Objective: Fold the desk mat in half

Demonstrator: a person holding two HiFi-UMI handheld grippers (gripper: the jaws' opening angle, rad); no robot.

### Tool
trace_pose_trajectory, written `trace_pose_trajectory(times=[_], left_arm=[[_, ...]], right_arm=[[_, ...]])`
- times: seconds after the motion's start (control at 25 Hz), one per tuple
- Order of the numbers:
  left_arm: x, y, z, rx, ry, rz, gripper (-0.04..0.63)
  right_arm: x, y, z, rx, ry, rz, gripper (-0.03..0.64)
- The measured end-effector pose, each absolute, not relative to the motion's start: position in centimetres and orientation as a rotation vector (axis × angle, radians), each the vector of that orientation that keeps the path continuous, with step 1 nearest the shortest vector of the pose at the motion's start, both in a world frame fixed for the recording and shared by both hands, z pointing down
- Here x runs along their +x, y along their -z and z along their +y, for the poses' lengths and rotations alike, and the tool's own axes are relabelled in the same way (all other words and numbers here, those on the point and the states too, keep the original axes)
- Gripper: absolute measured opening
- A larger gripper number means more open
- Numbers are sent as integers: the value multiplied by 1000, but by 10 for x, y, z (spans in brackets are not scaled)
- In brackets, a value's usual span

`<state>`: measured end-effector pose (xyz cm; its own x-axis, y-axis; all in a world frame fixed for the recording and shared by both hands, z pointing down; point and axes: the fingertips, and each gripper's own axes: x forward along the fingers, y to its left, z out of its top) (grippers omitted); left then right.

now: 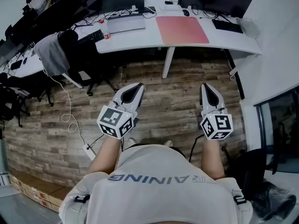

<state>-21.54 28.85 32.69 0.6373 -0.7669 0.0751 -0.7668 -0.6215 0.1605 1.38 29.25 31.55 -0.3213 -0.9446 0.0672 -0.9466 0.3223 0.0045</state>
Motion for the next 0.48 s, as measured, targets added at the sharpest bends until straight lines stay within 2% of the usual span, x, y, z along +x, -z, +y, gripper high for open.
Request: trace_pose_trajectory(times=[0.48], left_arm=[[-168, -324, 291, 2700, -30, -1275, -2]], right_arm=[[61, -303, 295, 1880, -67, -2589, 17]])
